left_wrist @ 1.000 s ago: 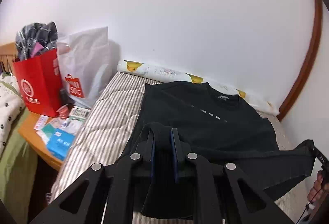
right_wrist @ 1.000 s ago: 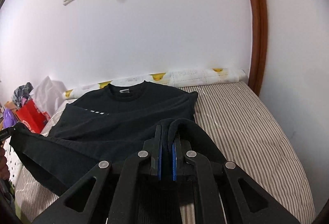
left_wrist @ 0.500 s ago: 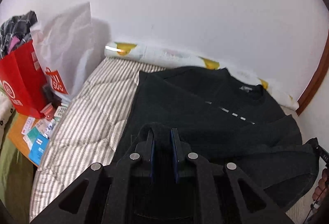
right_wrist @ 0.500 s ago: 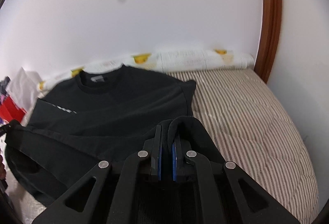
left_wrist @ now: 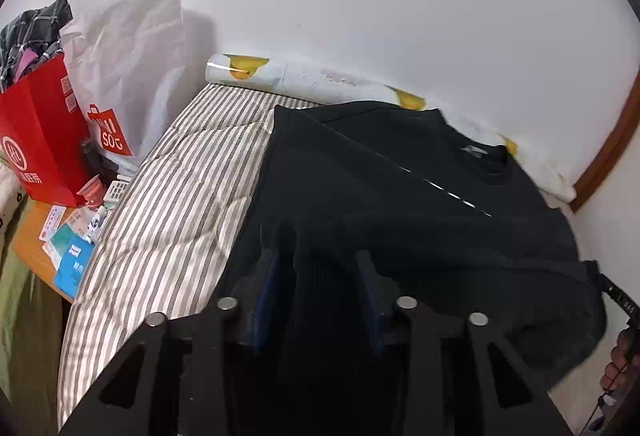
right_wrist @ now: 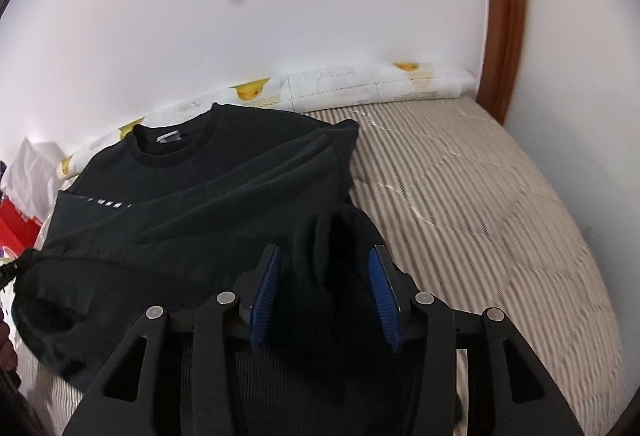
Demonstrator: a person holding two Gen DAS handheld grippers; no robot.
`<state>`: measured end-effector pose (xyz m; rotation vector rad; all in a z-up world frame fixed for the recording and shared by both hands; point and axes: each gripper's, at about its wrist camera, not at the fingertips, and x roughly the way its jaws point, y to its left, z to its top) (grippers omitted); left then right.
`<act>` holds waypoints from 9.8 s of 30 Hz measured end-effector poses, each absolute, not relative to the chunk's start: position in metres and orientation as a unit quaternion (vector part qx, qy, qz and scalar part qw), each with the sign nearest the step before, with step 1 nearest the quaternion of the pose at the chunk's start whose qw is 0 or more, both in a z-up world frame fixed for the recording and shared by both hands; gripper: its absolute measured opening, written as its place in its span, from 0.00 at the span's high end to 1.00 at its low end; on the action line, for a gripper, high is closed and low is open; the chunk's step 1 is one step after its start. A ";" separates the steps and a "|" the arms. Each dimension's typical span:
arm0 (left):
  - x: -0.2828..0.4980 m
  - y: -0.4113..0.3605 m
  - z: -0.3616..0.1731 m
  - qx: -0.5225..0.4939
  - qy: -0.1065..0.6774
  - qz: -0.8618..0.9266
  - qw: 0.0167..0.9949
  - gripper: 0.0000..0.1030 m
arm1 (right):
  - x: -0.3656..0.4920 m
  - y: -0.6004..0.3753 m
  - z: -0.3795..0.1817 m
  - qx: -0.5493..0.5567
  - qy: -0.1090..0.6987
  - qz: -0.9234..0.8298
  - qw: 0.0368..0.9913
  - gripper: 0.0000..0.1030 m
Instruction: Fold small clothes
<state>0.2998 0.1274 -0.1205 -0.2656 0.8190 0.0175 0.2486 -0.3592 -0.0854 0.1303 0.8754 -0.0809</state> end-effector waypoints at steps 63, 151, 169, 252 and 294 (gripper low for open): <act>0.202 0.141 -0.157 -0.164 0.421 0.001 0.892 0.91 | 0.176 -0.380 -0.111 0.183 0.461 -0.057 0.866 0.83; 0.179 0.096 -0.135 -0.120 0.399 -0.088 0.905 0.74 | 0.156 -0.335 -0.087 0.115 0.434 0.036 0.893 0.80; 0.222 0.121 -0.124 -0.116 0.385 -0.075 0.912 0.74 | 0.221 -0.339 -0.089 0.063 0.449 0.023 0.891 0.58; 0.265 0.137 -0.102 -0.136 0.394 -0.033 0.909 0.69 | 0.233 -0.233 -0.076 0.007 0.429 0.042 0.902 0.65; 0.092 0.180 -0.192 -0.320 0.384 -0.084 0.862 0.49 | 0.083 -0.164 -0.116 -0.079 0.460 0.058 0.882 0.64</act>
